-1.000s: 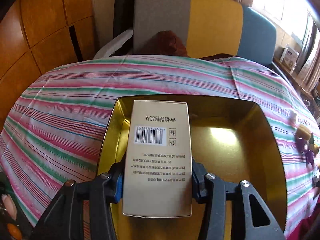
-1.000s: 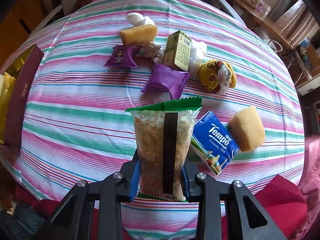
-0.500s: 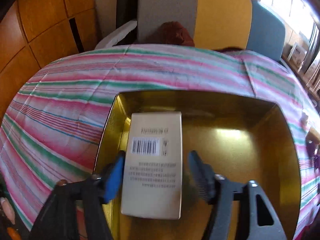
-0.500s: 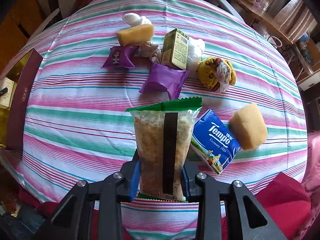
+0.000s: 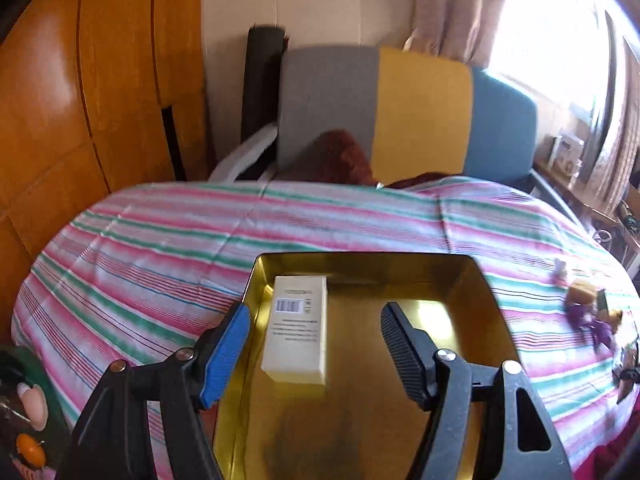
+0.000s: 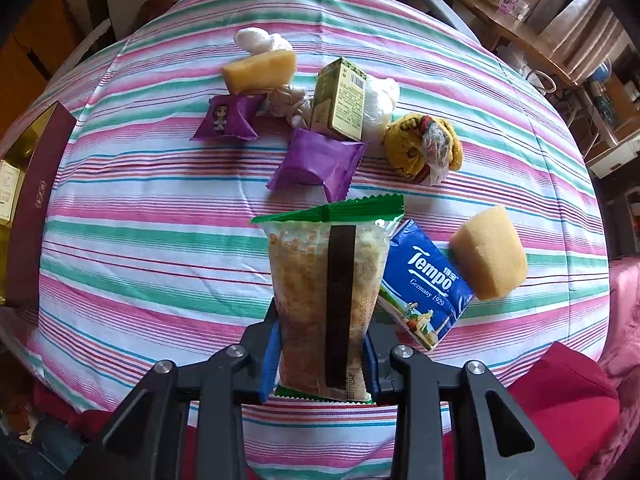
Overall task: Organize objects
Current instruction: 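Carry the white box to the gold tray and release it with the left tool, then carry the rice-cracker bag to the gold tray and release it with the right tool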
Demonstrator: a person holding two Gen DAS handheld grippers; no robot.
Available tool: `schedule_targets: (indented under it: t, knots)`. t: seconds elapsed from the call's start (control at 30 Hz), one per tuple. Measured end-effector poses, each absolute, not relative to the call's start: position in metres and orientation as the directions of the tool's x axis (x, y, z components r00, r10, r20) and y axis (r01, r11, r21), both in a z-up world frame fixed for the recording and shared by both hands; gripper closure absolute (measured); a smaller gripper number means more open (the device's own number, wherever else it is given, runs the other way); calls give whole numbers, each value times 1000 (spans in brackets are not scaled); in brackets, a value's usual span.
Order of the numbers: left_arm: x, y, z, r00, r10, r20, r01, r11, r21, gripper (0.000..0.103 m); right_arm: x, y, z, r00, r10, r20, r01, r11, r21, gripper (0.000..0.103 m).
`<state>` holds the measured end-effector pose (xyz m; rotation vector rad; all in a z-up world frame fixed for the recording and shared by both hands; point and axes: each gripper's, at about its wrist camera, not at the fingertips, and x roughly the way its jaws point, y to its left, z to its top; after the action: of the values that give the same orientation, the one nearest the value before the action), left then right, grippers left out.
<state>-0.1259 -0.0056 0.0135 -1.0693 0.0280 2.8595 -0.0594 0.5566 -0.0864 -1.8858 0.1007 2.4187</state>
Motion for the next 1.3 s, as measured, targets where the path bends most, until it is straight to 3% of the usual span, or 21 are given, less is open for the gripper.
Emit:
schedule_targets:
  t: [1.0,1.3]
  knots:
    - [-43,11,-5,-702,139,-698,-158,-987,-37,34,-49,540,-61,-308,93,-947,-87,-994,-70,69]
    - [-44,2,-21,-658,169,-734,-147,-985,-95,34,-54,465,-29,-397,-39,-917,106,-994,-3,69]
